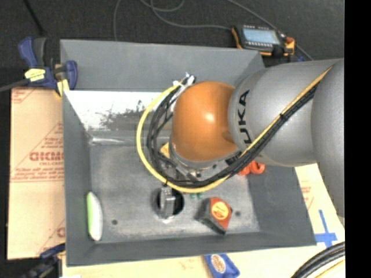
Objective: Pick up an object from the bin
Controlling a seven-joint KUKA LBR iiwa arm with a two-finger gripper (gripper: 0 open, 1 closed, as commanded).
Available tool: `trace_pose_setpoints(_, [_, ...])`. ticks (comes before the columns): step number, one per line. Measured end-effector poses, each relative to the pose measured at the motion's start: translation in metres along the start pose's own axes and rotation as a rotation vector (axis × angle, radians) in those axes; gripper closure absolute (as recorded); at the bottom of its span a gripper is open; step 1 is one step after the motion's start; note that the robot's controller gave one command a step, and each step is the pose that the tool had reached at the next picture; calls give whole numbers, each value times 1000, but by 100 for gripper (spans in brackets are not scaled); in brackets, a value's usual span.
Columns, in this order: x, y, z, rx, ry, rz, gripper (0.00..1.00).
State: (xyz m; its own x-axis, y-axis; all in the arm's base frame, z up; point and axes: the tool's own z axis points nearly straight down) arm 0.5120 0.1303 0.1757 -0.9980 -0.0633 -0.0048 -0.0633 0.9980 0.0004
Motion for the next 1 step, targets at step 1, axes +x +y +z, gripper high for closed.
trace_pose_setpoints(1, [-27,-9,17,-1,2,57,0])
